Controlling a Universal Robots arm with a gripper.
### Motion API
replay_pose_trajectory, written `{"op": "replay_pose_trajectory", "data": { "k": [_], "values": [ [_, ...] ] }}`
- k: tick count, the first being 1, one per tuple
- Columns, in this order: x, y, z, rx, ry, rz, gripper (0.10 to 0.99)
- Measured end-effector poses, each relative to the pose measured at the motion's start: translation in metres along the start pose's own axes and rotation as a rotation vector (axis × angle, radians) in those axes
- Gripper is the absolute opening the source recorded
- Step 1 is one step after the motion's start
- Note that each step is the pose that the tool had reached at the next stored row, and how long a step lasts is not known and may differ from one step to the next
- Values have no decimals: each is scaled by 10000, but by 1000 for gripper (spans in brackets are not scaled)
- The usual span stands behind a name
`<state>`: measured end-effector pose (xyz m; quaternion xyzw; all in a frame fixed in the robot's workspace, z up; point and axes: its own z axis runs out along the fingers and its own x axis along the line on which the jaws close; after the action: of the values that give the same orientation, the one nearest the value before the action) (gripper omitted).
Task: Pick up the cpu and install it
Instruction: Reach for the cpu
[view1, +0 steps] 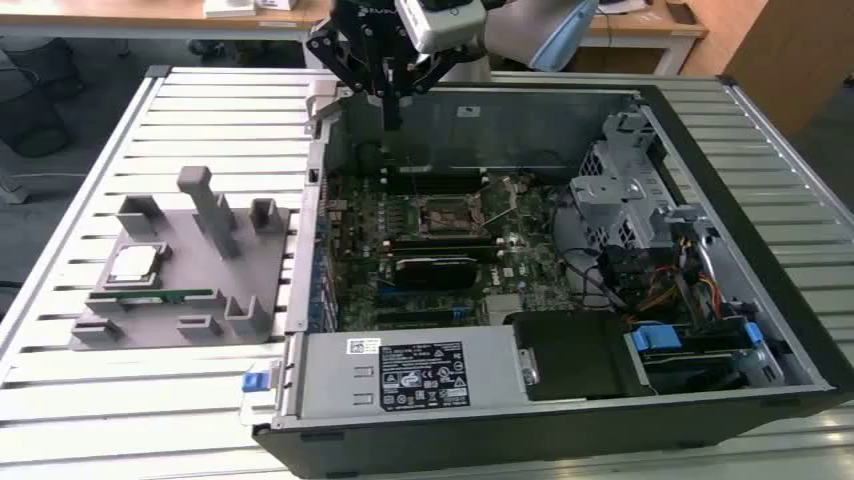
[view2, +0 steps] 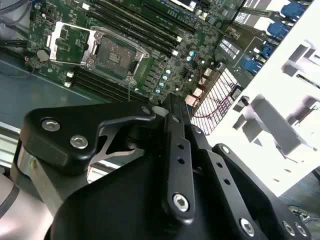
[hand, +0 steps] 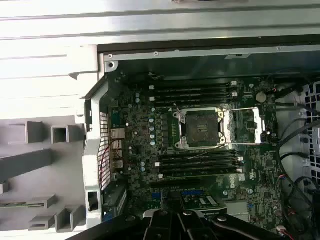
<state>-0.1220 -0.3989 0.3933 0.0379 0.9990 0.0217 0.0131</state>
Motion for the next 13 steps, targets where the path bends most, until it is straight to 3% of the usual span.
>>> {"op": "replay_pose_trajectory", "data": {
  "k": [13],
  "values": [
    [35,-2,0,0,0,0,106]
  ]
}}
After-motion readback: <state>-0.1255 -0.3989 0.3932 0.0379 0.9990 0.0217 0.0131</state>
